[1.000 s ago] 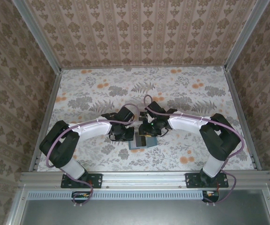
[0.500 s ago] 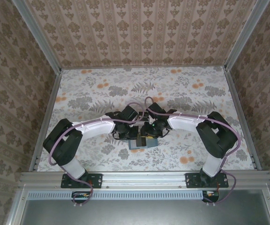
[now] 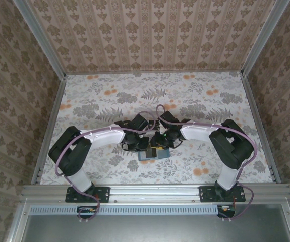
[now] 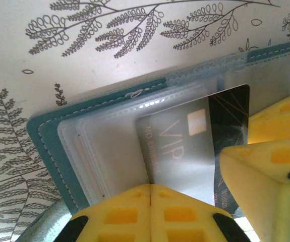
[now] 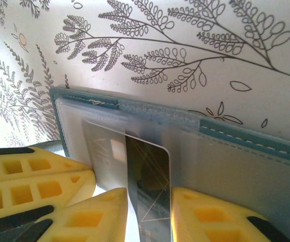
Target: Take the credit cards out of the card holder
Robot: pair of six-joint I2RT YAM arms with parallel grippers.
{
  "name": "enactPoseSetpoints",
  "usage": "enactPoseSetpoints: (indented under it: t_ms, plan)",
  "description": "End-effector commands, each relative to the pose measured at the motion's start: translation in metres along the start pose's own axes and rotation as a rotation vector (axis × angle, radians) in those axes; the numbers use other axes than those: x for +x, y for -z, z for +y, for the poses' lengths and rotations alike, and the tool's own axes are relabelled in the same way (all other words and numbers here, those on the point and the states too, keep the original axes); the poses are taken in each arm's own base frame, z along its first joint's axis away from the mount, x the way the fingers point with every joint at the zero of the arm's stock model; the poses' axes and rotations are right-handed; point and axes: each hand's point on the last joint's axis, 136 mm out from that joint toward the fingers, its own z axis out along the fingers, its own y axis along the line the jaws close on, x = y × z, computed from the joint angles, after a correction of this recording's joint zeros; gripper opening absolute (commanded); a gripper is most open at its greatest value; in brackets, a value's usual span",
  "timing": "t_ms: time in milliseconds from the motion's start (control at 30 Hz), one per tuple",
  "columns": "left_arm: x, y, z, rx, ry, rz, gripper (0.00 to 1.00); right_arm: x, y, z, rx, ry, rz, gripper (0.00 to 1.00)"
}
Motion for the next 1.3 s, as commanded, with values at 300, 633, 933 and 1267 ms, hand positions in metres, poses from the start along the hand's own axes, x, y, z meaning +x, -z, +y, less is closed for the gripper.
enactPoseSetpoints:
  t_ms: [300, 633, 933, 1267]
  plan:
    - [0.021, -0.012, 0.025, -0.103, 0.001, 0.086, 0.08, 0.002, 0.015, 0.015, -0.084, 0.004, -0.016, 0.18]
    - [0.020, -0.010, 0.024, -0.102, 0.000, 0.083, 0.08, 0.004, 0.021, -0.002, -0.020, 0.009, -0.027, 0.08]
    - [0.019, -0.008, 0.023, -0.093, -0.003, 0.073, 0.09, 0.004, 0.040, -0.032, 0.122, 0.039, -0.035, 0.07]
    - [0.019, -0.008, 0.022, -0.089, -0.002, 0.072, 0.08, 0.001, 0.042, -0.029, 0.122, 0.058, -0.029, 0.08]
